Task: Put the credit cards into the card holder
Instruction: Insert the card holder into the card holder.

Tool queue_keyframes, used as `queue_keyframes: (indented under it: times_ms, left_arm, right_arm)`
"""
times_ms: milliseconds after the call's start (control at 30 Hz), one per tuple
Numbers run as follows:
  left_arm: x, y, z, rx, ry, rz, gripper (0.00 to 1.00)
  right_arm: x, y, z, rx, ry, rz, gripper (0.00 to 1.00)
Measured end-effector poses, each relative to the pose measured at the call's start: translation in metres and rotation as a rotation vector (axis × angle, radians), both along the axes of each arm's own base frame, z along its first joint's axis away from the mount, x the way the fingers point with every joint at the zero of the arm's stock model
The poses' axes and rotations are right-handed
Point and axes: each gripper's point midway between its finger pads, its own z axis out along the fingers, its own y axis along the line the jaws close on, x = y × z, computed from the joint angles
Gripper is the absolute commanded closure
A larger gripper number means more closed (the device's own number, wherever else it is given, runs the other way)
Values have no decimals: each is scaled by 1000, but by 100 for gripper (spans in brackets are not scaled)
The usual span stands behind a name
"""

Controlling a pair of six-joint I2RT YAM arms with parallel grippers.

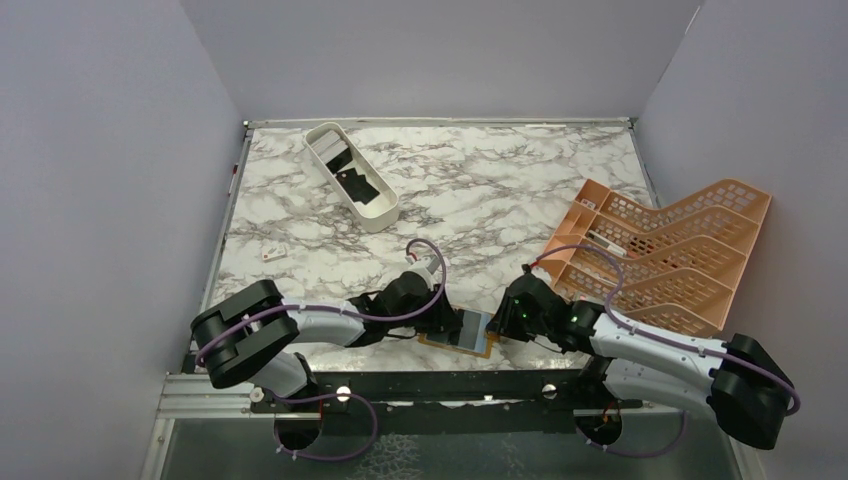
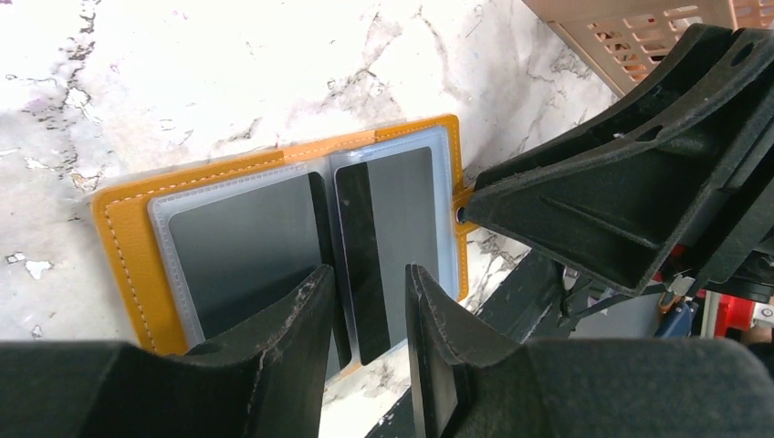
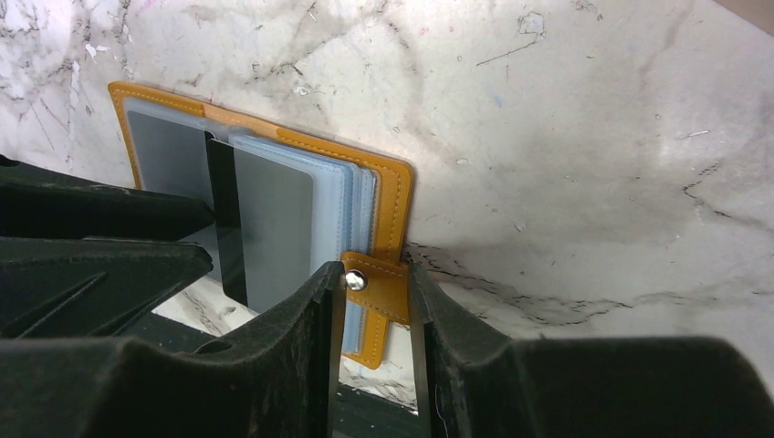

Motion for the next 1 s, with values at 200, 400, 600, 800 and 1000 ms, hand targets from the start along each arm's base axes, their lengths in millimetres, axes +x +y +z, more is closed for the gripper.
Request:
queue_keyframes:
  times_ms: [200,400,600,800,1000]
  left_arm:
    - [-1,-1,-1,17,-4,-5,62]
    - [-7,-11,-1,25,-9,-35,62]
    - [-14,-22,-1,31,-8,-65,62]
    - [-15,-23,-2,35,-9,-65,62]
    - [-7,-16,5,84,-36,-56,59]
  right_arm:
    - [0,0,0,3,0,-2,64]
    - [-1,0,0,9,-2,1,66]
    - [-3,1,-2,13,7,9,67]
    - [-5,1,-4,-7,5,47,65]
    - [-2,10,18,-2,-78,192,63]
